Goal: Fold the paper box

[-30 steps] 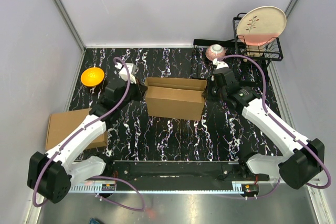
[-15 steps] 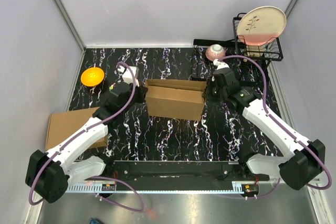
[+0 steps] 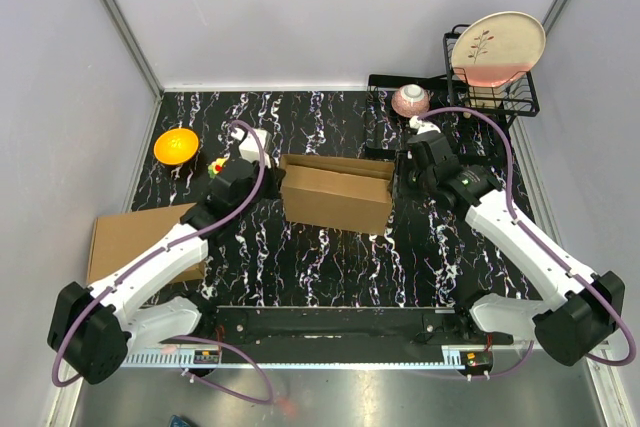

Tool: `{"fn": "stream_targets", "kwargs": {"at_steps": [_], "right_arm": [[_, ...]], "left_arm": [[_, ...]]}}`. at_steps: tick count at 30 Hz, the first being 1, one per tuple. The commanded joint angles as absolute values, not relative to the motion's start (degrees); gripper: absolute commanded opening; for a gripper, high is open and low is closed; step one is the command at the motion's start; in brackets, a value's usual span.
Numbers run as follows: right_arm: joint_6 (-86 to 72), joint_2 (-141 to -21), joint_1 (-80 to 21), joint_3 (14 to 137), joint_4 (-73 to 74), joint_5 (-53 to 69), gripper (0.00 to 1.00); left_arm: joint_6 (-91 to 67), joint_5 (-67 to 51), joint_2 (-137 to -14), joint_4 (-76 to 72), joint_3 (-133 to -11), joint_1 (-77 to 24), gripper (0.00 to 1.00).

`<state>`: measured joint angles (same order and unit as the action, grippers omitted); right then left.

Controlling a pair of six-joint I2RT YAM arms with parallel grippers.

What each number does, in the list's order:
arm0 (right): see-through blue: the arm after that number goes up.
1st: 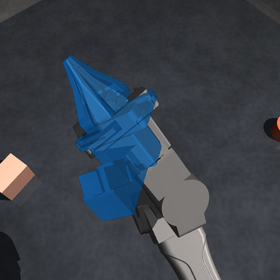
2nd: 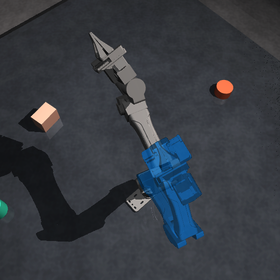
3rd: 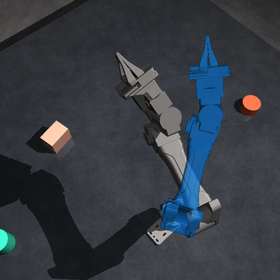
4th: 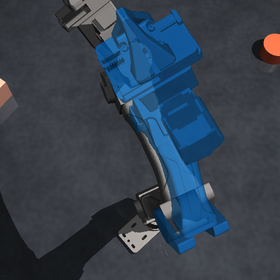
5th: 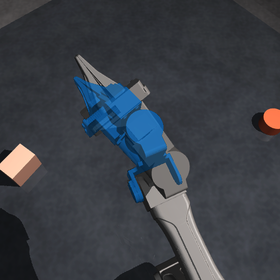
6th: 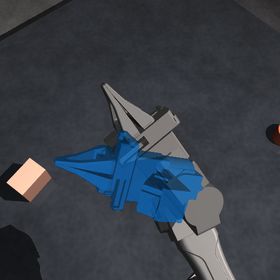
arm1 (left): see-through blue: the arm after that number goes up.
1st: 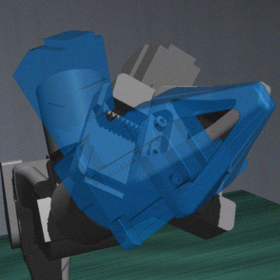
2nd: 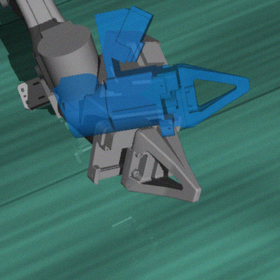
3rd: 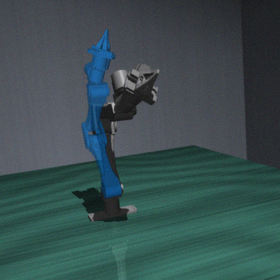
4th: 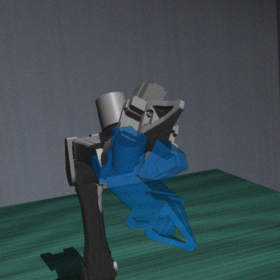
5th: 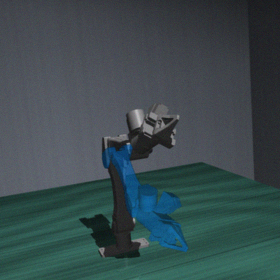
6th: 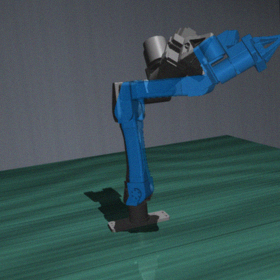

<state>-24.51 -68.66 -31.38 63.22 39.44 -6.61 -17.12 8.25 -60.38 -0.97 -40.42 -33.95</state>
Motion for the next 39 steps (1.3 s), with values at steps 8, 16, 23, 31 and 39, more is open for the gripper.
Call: {"fn": "stream_targets", "kwargs": {"at_steps": [8,16,23,31,39], "right_arm": [[-25.2,-66.2,-32.4,67.4,42.5,-7.9,0.43],[-24.2,-65.7,-32.5,68.8,43.5,-11.8,0.42],[-23.3,-67.4,-32.4,69.3,42.8,-13.2,0.28],[-22.8,-69.4,-32.5,70.1,42.5,-13.2,0.19],[-23.8,-69.3,-32.4,70.1,42.2,-12.0,0.0]], "left_arm": [[-17.0,8.1,-63.0,7.8,-40.9,-36.3,0.0],[-16.7,8.3,-63.0,8.2,-41.1,-36.6,0.0],[-16.7,8.3,-63.1,8.1,-41.1,-36.7,0.0],[-16.7,7.9,-63.4,8.1,-41.3,-36.9,0.0],[-16.7,7.9,-63.5,8.0,-41.5,-37.2,0.0]]}}
